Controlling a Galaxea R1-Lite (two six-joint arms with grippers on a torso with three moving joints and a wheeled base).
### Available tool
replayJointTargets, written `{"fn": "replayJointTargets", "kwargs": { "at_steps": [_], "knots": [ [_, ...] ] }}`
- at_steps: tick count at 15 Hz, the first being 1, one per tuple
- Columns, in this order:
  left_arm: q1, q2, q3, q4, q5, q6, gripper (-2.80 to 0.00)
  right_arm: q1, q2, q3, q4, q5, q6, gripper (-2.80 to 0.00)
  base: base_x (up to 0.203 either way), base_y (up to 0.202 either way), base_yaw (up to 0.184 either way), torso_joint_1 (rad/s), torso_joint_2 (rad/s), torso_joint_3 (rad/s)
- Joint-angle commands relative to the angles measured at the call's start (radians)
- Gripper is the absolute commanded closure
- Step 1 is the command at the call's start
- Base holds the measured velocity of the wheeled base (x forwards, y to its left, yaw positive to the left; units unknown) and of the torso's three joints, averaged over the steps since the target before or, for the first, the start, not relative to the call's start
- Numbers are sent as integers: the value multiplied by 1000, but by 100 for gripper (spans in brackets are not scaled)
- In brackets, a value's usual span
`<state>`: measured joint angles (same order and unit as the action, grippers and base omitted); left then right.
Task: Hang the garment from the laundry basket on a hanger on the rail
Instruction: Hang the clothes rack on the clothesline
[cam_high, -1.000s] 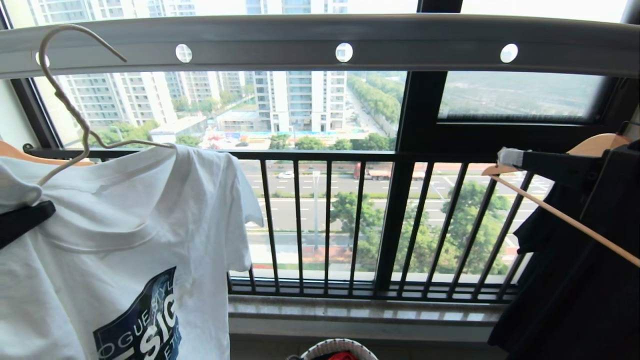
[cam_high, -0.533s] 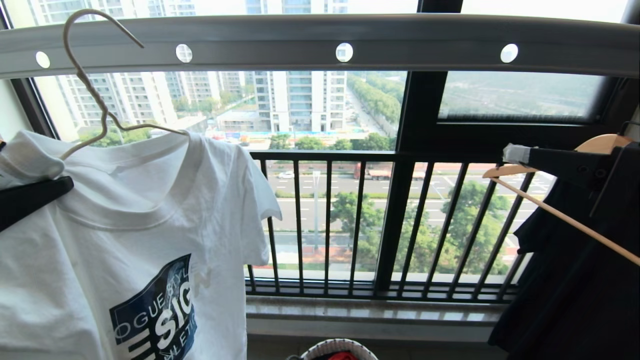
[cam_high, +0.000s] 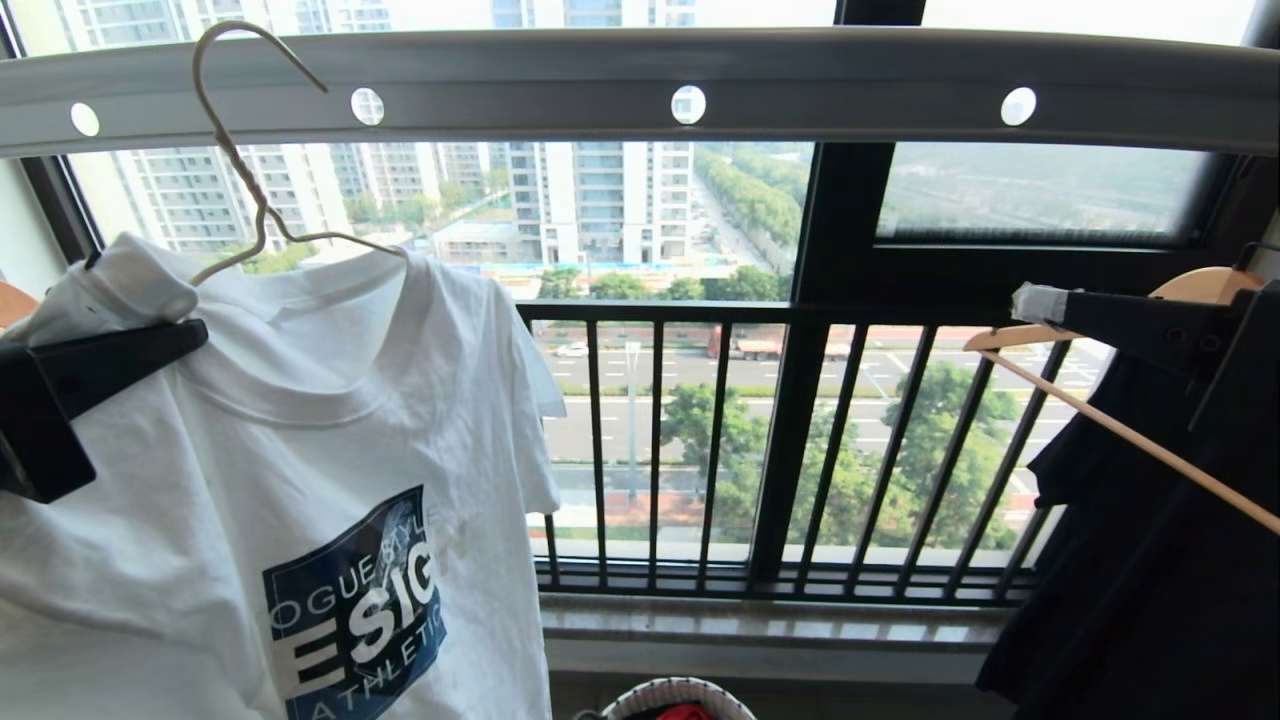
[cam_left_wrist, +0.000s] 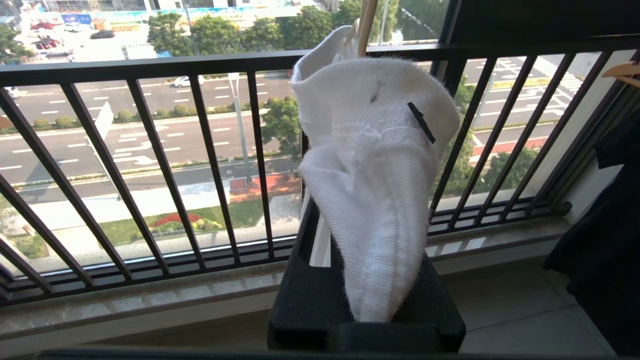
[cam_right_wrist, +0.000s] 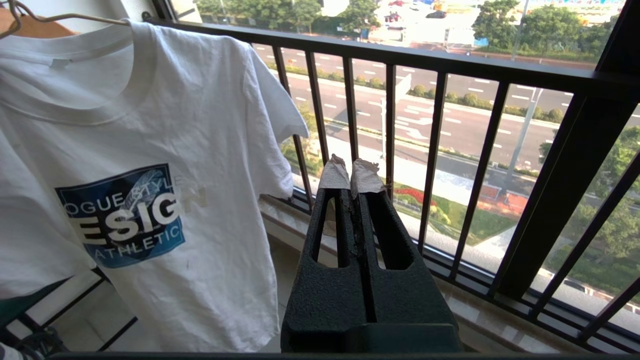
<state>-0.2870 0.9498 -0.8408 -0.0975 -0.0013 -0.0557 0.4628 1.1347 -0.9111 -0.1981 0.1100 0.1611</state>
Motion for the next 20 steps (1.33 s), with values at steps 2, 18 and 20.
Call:
{"fn": "replayJointTargets", "kwargs": {
  "at_steps": [2, 18, 20],
  "knots": [
    [0, 56, -6, -20, 4, 25, 0, 0, -10, 0, -1, 10, 0, 0, 0, 0, 0, 0, 0, 0],
    [19, 158, -20, -27, 3, 43, 0, 0, -13, 0, -3, 10, 0, 0, 0, 0, 0, 0, 0, 0],
    [19, 165, -17, -27, 3, 42, 0, 0, -13, 0, -3, 10, 0, 0, 0, 0, 0, 0, 0, 0]
  ]
}}
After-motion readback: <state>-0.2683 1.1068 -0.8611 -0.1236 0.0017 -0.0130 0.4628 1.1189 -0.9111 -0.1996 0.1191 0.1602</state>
